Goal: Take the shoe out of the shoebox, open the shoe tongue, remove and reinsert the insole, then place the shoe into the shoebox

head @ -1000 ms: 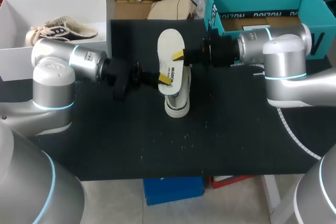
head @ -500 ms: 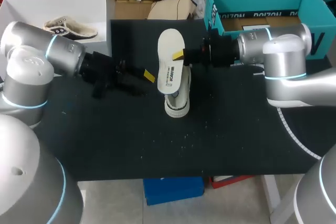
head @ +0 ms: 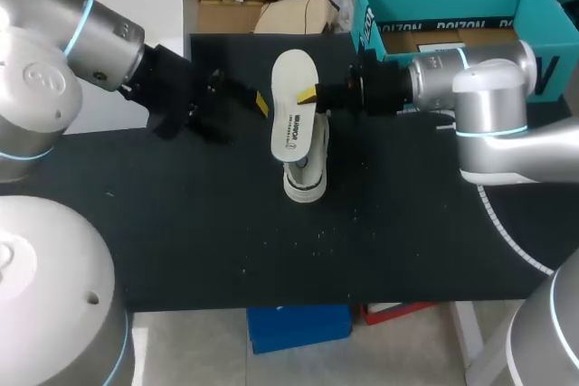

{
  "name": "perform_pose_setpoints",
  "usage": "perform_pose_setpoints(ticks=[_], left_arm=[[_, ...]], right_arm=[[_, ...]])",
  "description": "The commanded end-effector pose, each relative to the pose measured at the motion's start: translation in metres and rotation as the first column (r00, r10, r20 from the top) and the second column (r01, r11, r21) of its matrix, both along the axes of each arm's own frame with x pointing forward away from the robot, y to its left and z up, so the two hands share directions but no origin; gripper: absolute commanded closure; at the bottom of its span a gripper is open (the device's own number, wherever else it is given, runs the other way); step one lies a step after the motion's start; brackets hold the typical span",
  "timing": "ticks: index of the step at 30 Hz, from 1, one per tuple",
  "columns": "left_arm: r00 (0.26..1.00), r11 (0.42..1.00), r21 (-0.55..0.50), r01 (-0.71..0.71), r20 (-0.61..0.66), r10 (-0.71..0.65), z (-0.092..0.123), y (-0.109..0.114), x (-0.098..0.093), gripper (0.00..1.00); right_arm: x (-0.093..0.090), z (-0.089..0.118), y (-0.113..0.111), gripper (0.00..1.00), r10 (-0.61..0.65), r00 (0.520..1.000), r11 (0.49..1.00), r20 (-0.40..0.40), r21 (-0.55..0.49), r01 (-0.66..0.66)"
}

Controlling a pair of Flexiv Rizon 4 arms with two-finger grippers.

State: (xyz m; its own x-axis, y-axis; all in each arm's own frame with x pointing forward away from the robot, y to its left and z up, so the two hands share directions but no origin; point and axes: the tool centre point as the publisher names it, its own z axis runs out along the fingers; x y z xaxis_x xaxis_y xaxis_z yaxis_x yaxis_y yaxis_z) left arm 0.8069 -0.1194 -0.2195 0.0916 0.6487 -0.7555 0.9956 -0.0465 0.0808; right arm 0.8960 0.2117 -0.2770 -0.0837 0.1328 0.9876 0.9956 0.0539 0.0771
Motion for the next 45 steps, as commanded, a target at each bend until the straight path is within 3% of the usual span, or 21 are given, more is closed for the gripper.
perform_pose_setpoints(ticks=[1, 7, 15, 24, 30, 45], left_arm=[[0.972, 0.475, 0.849, -0.232, 0.178, 0.156, 0.004, -0.003, -0.004, 0.0], [0.962, 0.313, 0.913, -0.261, 0.22, 0.16, 0.004, -0.003, -0.004, 0.0], [0.964, 0.131, 0.958, -0.254, 0.241, 0.108, 0.01, -0.019, 0.006, 0.0], [0.976, 0.21, 0.954, -0.213, 0.197, 0.096, 0.006, -0.028, 0.009, 0.0], [0.975, 0.235, 0.947, -0.219, 0.203, 0.09, 0.01, -0.034, 0.016, 0.0], [0.973, 0.373, 0.899, -0.229, 0.223, 0.06, 0.018, -0.05, 0.031, 0.0]], right_arm=[[0.001, 0.0, 0.001, 1.0, 0.0, 1.0, 1.0, -0.001, -0.001, 0.0], [0.001, 0.0, 0.001, 1.0, 0.0, 1.0, 1.0, -0.001, -0.001, 0.0], [0.001, 0.0, 0.001, 1.0, 0.0, 1.0, 1.0, -0.001, -0.001, 0.0], [0.001, 0.0, 0.001, 1.0, 0.0, 1.0, 1.0, -0.001, -0.001, 0.0], [0.001, 0.0, 0.001, 1.0, 0.0, 1.0, 1.0, -0.001, -0.001, 0.0], [0.001, 0.0, 0.001, 1.0, 0.0, 1.0, 1.0, -0.001, -0.001, 0.0]])
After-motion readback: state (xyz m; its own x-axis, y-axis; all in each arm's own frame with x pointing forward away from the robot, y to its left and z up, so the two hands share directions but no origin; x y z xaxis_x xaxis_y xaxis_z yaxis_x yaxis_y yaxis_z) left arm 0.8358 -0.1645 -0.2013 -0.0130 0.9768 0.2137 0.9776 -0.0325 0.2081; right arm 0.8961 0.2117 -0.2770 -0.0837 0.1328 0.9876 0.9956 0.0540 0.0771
